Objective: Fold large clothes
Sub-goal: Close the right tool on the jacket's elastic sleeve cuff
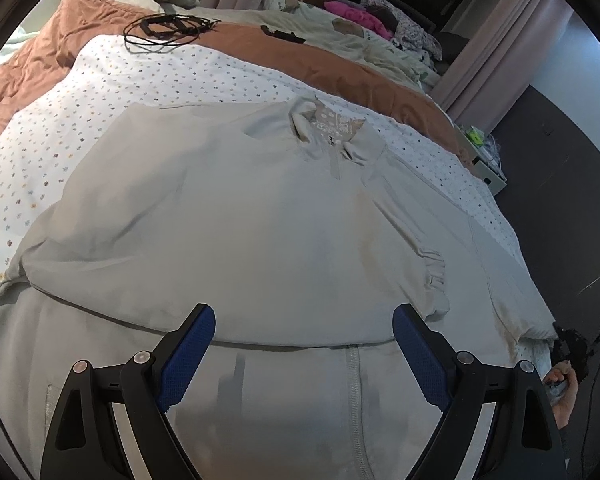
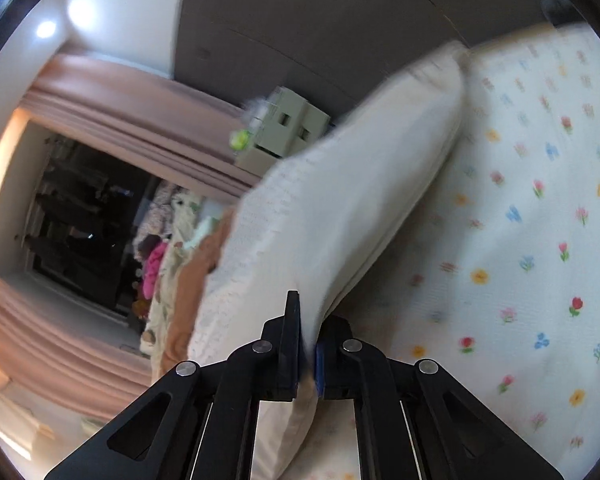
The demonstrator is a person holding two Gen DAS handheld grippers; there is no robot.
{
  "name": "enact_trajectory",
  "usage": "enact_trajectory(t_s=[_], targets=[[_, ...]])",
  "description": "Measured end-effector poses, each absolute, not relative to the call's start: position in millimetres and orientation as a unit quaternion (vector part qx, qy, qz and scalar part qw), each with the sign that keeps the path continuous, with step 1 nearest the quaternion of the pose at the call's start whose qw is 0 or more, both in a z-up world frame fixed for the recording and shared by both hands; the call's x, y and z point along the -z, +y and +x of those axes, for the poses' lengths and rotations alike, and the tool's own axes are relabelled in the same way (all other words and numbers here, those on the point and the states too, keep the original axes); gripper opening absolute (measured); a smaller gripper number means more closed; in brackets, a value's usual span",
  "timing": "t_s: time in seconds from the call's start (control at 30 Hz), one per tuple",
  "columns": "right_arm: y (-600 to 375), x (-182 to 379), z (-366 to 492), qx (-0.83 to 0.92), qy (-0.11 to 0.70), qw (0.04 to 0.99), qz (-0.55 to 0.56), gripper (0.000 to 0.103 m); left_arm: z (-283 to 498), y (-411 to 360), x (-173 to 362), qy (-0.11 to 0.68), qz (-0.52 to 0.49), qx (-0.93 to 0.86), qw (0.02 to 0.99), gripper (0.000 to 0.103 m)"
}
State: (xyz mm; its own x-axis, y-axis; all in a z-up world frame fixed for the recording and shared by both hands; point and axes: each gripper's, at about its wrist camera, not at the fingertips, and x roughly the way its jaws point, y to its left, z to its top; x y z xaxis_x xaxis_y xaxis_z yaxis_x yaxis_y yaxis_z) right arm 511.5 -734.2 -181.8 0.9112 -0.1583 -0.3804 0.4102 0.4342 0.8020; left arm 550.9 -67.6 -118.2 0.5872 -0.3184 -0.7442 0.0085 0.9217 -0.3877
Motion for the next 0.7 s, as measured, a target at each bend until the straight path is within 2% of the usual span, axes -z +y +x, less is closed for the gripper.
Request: enact_trajectory(t_s=[0.27, 0.7], targets=[[-677, 110, 520, 0.121, 0.105, 0.894, 0.417, 0.006, 546, -65, 110, 0.439, -0.174, 0.102, 0.875, 0.091], [-563, 88, 569, -0.016, 0.18, 0.926, 0.331, 0.006, 539, -45, 95, 0.423, -0.197, 0.107, 0.878, 0.091]])
